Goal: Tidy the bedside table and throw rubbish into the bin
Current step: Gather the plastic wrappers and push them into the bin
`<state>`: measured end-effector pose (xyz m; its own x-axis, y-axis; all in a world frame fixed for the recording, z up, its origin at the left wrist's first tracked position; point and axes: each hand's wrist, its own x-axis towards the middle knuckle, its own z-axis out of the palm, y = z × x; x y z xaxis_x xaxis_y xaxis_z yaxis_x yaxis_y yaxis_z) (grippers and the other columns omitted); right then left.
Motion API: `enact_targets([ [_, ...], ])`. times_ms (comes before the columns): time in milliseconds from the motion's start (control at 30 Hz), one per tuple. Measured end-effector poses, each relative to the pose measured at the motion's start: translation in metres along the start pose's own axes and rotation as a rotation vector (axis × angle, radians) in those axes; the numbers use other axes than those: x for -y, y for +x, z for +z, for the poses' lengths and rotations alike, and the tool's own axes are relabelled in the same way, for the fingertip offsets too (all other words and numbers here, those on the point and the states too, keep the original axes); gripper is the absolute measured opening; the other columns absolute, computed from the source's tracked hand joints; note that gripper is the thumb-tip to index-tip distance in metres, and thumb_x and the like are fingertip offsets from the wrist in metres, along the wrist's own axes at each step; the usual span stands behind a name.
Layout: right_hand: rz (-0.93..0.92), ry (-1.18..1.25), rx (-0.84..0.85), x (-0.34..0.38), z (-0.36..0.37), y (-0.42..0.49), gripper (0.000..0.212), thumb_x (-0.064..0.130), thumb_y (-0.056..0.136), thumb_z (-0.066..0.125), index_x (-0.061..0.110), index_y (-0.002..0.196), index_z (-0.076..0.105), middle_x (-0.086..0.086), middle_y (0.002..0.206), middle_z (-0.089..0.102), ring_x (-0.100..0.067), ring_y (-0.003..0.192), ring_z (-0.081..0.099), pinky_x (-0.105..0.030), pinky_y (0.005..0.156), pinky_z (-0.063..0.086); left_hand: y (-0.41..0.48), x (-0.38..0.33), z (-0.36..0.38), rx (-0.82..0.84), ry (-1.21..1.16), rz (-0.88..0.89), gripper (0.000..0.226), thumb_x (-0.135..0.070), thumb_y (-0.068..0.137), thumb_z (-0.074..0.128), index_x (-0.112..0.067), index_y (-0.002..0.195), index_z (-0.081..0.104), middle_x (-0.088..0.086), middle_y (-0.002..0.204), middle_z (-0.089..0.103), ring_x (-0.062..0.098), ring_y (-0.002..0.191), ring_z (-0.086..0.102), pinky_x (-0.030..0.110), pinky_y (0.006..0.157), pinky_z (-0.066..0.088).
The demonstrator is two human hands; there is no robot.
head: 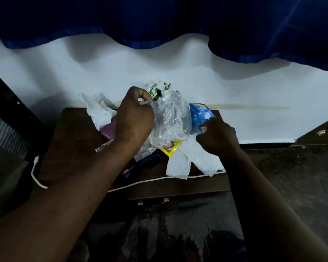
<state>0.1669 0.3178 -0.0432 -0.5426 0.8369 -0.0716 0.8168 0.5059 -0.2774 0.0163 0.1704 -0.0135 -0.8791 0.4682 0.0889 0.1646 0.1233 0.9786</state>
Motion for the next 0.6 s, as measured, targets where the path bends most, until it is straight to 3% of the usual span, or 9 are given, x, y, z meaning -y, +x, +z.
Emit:
enact_targets([
  [133, 0.030, 0.089, -0.079, 0.007, -0.001, -0.003, 0.034, 0.017, 0.082, 0.067, 0.008, 0.114, 0.063, -0.009, 0.115, 0.065, -0.034, 0.100, 0.065, -0.027, 0.073, 0.038, -0.001, -0.002, -0.002, 0.029, 0.045, -0.046, 0.017, -0.036, 0.074, 0.048, -0.030, 0.085, 0.060, -0.008, 0.071, 0.062, 0.021, 0.064, 0.052, 0.031, 0.064, 0.039],
  [233, 0.018, 0.165, -0.230, 0.019, -0.013, -0.008, 0.030, 0.023, 0.084, 0.069, 0.011, 0.111, 0.070, -0.012, 0.113, 0.071, -0.035, 0.104, 0.067, -0.029, 0.077, 0.044, -0.002, -0.003, -0.001, 0.103, 0.083, -0.061, 0.038, -0.064, 0.075, 0.060, -0.029, 0.089, 0.059, -0.010, 0.068, 0.060, 0.018, 0.070, 0.059, 0.033, 0.069, 0.044],
  [300, -0.032, 0.170, -0.308, 0.030, -0.018, -0.009, 0.026, 0.028, 0.084, 0.069, 0.013, 0.105, 0.073, -0.012, 0.107, 0.071, -0.037, 0.098, 0.067, -0.033, 0.078, 0.048, -0.003, -0.004, 0.001, 0.153, 0.110, -0.031, 0.052, -0.074, 0.072, 0.069, -0.029, 0.096, 0.057, -0.011, 0.080, 0.063, 0.013, 0.079, 0.062, 0.032, 0.071, 0.046],
  [400, -0.072, 0.249, -0.383, 0.042, -0.021, -0.011, 0.028, 0.039, 0.082, 0.071, 0.018, 0.100, 0.066, -0.008, 0.100, 0.070, -0.035, 0.093, 0.066, -0.037, 0.080, 0.050, -0.002, -0.006, 0.005, 0.173, 0.168, 0.001, 0.051, -0.055, 0.073, 0.084, -0.027, 0.106, 0.057, -0.015, 0.088, 0.059, -0.002, 0.079, 0.055, 0.018, 0.067, 0.042],
  [533, -0.037, 0.516, -0.352, 0.048, -0.023, -0.015, 0.049, 0.037, 0.077, 0.081, 0.022, 0.105, 0.043, 0.005, 0.085, 0.063, -0.023, 0.077, 0.062, -0.034, 0.067, 0.041, 0.002, -0.004, 0.002, 0.096, 0.215, 0.071, 0.032, -0.035, 0.069, 0.071, -0.024, 0.098, 0.060, -0.007, 0.078, 0.062, 0.021, 0.067, 0.059, 0.031, 0.063, 0.046],
  [600, -0.017, 0.627, -0.350, 0.049, -0.028, -0.016, 0.065, 0.041, 0.074, 0.086, 0.023, 0.118, 0.041, 0.007, 0.085, 0.061, -0.020, 0.077, 0.062, -0.034, 0.069, 0.044, 0.005, -0.005, -0.001, 0.066, 0.178, 0.065, 0.024, -0.024, 0.076, 0.069, -0.025, 0.097, 0.057, -0.010, 0.078, 0.058, 0.015, 0.064, 0.055, 0.029, 0.059, 0.041],
])
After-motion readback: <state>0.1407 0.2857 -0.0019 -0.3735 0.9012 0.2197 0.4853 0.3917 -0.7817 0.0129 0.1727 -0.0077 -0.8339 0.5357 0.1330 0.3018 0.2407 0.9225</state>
